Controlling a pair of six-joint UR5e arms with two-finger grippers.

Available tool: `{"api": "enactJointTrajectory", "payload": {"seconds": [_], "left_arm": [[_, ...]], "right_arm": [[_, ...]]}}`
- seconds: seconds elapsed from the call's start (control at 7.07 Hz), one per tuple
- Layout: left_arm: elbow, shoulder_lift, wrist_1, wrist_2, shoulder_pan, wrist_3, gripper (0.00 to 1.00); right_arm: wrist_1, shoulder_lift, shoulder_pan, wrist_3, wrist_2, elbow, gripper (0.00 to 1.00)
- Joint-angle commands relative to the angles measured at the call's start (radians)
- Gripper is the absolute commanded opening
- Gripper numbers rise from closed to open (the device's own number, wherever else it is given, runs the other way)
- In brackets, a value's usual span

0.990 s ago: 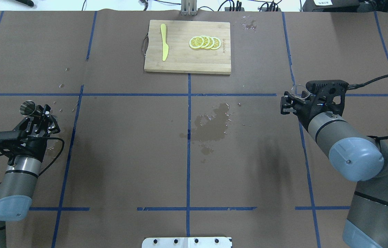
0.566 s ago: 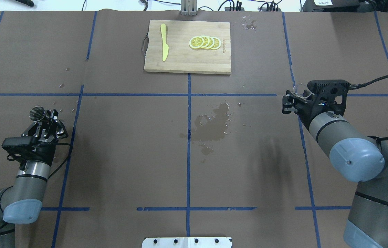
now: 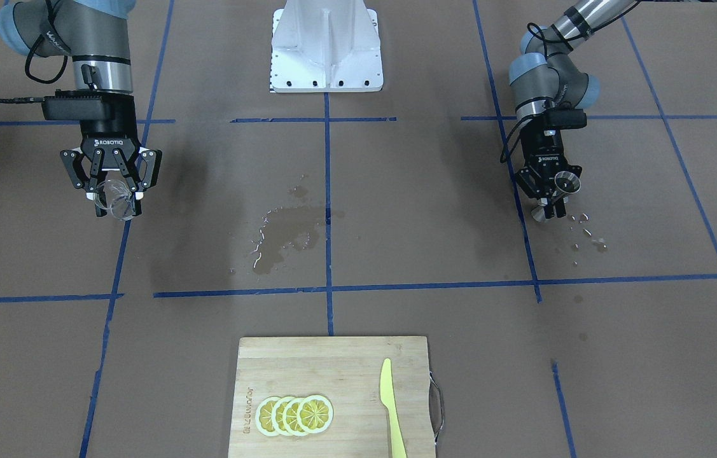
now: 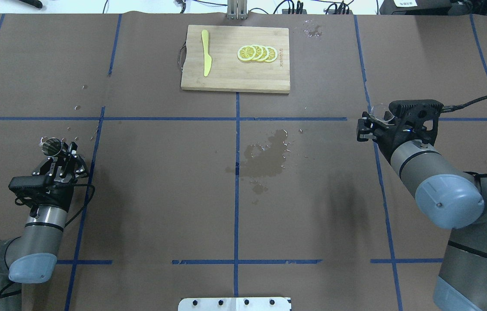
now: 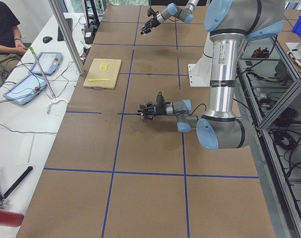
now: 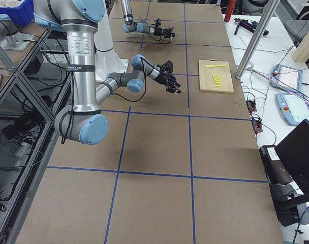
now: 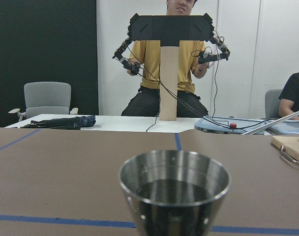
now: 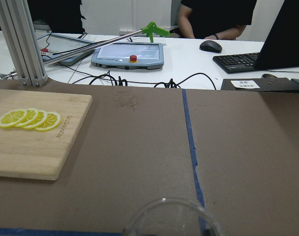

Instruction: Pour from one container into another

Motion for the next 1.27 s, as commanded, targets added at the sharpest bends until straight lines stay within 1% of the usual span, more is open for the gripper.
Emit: {"api": "enactJointTrajectory", "payload": {"seconds": [0.0, 0.14, 0.28, 0.42, 0.57, 0.71, 0.99, 1.13], "left_arm": [[0.002, -0.001, 0.0, 0.0, 0.011, 0.0, 0.0], [0.002, -0.003, 0.0, 0.0, 0.013, 0.0, 0.0], [0.0, -0.003, 0.0, -0.005, 0.014, 0.0, 0.02], [0.0, -0.003, 0.0, -0.01, 0.014, -0.002, 0.19], [-0.001, -0.003, -0.002, -0.01, 0.014, -0.002, 0.34], [-0.003, -0.003, -0.002, -0.011, 0.014, -0.002, 0.39], [-0.008, -0.003, -0.005, -0.011, 0.014, -0.002, 0.39], [-0.009, -0.003, -0.011, -0.022, 0.014, -0.002, 0.53]], "right_arm": [[0.0, -0.001, 0.0, 0.0, -0.002, 0.0, 0.0], [0.0, -0.001, 0.0, 0.0, -0.008, 0.0, 0.0], [0.0, -0.001, 0.0, 0.0, -0.01, 0.0, 0.0], [0.0, -0.001, -0.002, 0.0, -0.011, -0.001, 0.0], [-0.001, -0.003, -0.003, 0.0, -0.024, -0.006, 0.0], [-0.002, -0.013, -0.009, 0.0, -0.033, -0.006, 0.0], [-0.002, -0.036, -0.029, 0.0, -0.06, -0.006, 0.0], [-0.002, -0.044, -0.034, 0.0, -0.064, -0.006, 0.0]]}}
